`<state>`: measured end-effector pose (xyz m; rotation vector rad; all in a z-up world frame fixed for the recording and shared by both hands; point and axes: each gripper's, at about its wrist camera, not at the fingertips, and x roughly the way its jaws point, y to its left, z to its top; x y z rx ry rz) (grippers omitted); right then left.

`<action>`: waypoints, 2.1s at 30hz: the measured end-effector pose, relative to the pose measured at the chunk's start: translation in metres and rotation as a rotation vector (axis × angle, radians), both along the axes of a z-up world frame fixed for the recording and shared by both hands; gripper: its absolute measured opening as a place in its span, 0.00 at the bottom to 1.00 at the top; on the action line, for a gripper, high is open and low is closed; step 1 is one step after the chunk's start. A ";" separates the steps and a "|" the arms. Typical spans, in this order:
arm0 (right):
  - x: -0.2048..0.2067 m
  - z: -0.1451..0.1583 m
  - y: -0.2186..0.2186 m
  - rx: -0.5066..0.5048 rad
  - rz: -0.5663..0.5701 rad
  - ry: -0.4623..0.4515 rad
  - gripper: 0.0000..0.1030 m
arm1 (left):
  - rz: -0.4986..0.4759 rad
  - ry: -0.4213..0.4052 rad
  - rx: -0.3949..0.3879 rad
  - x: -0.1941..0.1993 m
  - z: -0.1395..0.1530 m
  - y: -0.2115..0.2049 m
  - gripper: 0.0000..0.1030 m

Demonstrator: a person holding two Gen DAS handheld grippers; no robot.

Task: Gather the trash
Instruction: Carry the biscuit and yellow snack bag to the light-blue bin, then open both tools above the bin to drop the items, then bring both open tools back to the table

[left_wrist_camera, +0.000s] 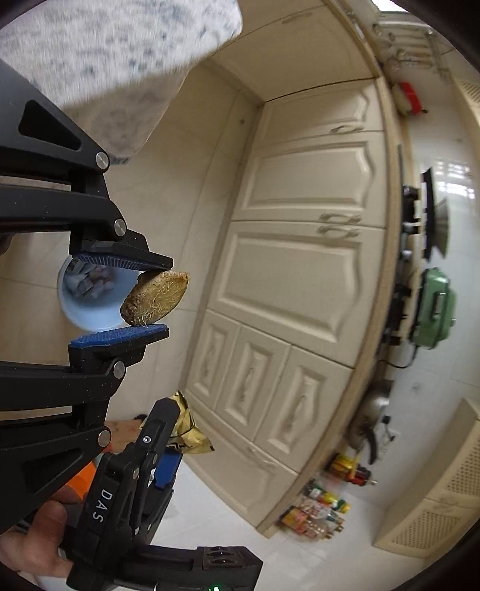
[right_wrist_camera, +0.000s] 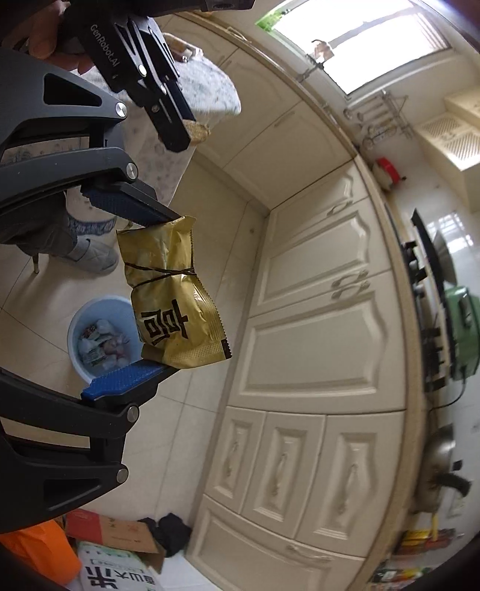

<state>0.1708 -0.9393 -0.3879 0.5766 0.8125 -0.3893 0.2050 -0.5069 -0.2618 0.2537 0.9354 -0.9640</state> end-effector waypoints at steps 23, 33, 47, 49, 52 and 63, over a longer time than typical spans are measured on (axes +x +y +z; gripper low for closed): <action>-0.002 -0.119 -0.046 0.164 -0.118 0.176 1.00 | 0.038 0.112 0.229 0.125 -0.117 -0.165 0.92; -0.007 -0.095 -0.025 0.134 -0.134 0.176 1.00 | 0.050 0.018 0.165 0.106 -0.076 -0.146 0.96; 0.006 0.021 0.047 -0.019 -0.052 0.029 1.00 | 0.168 -0.157 -0.015 0.023 0.033 0.040 0.99; 0.013 0.041 0.066 -0.043 -0.016 -0.002 1.00 | 0.207 -0.176 -0.043 0.018 0.048 0.077 0.99; 0.028 0.069 0.100 -0.072 0.051 -0.053 1.00 | 0.269 -0.199 -0.080 0.013 0.065 0.131 0.99; 0.095 0.125 0.247 -0.139 0.353 -0.149 1.00 | 0.562 -0.281 -0.120 -0.002 0.082 0.322 0.99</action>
